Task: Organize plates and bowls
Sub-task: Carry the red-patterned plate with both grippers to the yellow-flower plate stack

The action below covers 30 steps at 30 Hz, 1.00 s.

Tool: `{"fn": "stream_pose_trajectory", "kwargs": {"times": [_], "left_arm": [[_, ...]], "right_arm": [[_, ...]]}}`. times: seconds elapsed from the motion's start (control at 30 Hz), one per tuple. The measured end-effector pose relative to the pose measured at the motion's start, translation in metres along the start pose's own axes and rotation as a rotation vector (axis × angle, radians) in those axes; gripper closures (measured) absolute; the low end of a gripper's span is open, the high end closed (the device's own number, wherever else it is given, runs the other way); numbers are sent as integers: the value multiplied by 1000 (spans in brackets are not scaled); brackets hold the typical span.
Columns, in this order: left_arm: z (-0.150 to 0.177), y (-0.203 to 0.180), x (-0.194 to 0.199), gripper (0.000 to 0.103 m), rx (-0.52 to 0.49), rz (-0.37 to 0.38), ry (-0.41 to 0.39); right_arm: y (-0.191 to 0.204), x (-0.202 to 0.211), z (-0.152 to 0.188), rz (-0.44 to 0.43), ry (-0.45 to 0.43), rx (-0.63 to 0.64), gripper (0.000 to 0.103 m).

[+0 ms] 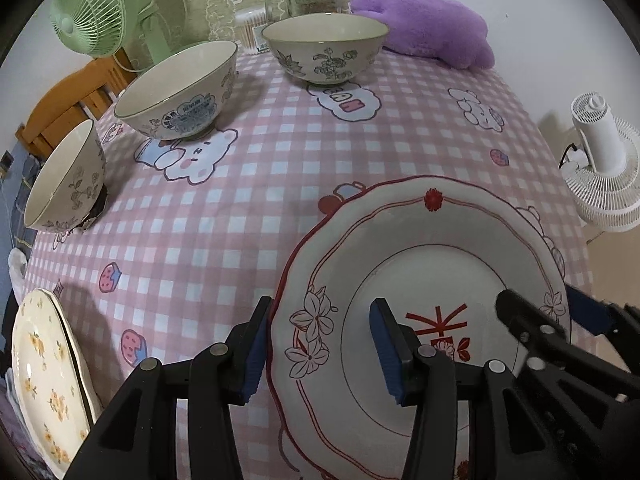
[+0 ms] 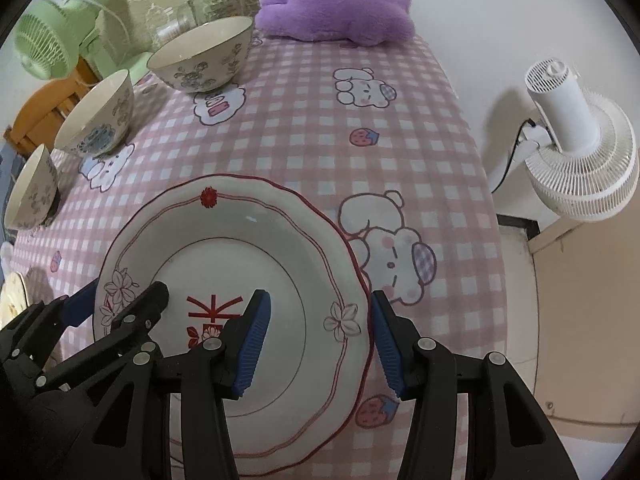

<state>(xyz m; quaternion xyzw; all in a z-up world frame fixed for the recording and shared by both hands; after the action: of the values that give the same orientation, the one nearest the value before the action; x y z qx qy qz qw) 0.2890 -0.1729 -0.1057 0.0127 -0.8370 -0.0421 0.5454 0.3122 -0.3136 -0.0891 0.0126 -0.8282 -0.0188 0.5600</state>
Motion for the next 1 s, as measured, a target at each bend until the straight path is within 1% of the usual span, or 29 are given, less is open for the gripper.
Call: {"fn": "stream_pose_trajectory", "kwargs": {"times": [0.07, 0.2, 0.33, 0.47, 0.57, 0.73, 0.87, 1.0], "left_arm": [[0, 1, -1, 54, 13, 3, -11], [0, 0, -1, 53, 17, -2, -18], [1, 0, 0, 54, 28, 13, -7], [7, -2, 10, 54, 27, 15, -2], [13, 2, 19, 54, 47, 22, -3], [23, 14, 42, 54, 69, 44, -23], [33, 28, 59, 54, 67, 49, -49], [44, 52, 77, 54, 70, 65, -66]], "right_arm": [[0, -8, 0, -5, 21, -2, 49], [0, -9, 2, -9, 0, 7, 49], [0, -7, 2, -3, -1, 20, 51], [-1, 2, 8, 3, 1, 21, 50], [2, 11, 13, 3, -2, 24, 50], [12, 31, 22, 9, -15, 30, 50], [27, 50, 33, 10, -38, 27, 50], [47, 67, 44, 13, -49, 23, 50]]}}
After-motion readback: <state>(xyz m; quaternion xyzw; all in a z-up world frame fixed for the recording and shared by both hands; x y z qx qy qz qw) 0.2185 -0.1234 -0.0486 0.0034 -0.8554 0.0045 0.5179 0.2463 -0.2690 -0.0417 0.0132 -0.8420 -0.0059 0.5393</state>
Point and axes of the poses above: each gripper's, at about its wrist camera, not at the fingertips, and x roughly against the way its jaws point, y to its left, z to its underside, the point moved 1 cm from there along -x, roughly the way its jaws point, and after that the axes turned 10 degrees about -x, right-handed, at the moved point
